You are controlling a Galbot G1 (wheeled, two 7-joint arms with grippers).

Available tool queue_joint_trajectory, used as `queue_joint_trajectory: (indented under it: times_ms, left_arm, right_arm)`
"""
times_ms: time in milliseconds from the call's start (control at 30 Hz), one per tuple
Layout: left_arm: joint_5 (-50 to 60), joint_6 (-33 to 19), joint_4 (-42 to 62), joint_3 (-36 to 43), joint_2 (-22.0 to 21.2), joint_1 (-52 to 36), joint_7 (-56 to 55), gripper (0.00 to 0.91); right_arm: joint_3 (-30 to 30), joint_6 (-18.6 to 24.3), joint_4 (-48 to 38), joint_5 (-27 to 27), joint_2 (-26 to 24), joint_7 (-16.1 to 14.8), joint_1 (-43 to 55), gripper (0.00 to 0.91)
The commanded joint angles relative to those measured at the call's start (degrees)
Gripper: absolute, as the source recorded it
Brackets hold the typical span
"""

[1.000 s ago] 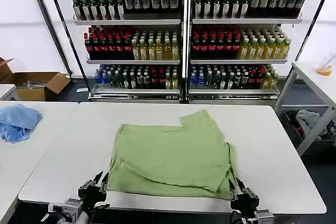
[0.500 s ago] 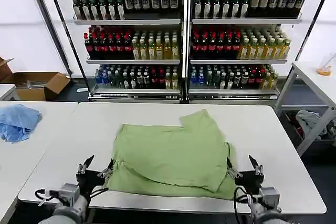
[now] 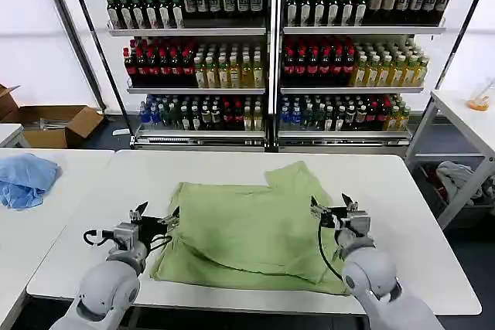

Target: Fold and organize the clothes.

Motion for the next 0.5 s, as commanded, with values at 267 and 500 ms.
queue_joint_trajectory:
  times_ms: [267, 500]
  left_arm:
    - [-0.76, 0.51, 19.59, 8.29, -3.21, -15.8, -0.25, 0.907]
    - [-0.42, 0.45, 25.02, 9.8, -4.86, -19.66, -0.16, 0.907]
  right_arm:
    - [-5.25, -0.82, -19.9, 1.44, 3.01, -1.15, 13.74, 0.907]
    - [-8.35, 0.36, -27.32, 0.36, 6.45, -3.67, 20.9, 0.907]
